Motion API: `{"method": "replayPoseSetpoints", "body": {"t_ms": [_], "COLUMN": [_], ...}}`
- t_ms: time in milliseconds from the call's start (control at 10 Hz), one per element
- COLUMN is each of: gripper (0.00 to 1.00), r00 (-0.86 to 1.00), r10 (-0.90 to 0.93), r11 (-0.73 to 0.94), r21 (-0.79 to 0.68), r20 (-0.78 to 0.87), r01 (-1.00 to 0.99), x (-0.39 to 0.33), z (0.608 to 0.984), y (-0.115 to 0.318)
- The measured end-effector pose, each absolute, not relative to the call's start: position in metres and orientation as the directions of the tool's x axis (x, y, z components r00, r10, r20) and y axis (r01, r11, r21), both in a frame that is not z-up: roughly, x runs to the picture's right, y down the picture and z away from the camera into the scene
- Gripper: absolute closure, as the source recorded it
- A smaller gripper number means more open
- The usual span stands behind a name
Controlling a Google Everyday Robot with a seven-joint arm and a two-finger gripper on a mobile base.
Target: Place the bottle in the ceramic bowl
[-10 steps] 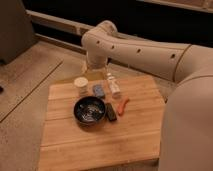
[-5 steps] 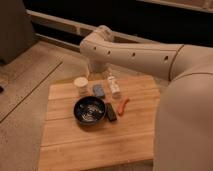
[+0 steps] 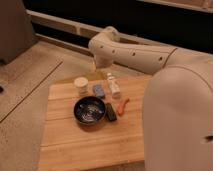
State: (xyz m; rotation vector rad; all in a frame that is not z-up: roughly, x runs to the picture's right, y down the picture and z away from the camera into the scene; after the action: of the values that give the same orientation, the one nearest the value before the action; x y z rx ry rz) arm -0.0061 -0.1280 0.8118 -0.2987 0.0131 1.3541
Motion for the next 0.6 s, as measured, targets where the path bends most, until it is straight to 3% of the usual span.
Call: {"method": "replayPoseSetpoints", "body": {"t_ms": [300, 600], "gripper": [0.35, 0.35], "r00": [0.147, 0.167], "r10": [0.981, 0.964], "r11": [0.107, 0.108], "r21": [-0.282, -0.272], "r20": [-0.124, -0.205], "r01": [-0.953, -0.956], "x": [0.028, 0.067], "z": [0.833, 0.859], "y": [-0.147, -0.123]}}
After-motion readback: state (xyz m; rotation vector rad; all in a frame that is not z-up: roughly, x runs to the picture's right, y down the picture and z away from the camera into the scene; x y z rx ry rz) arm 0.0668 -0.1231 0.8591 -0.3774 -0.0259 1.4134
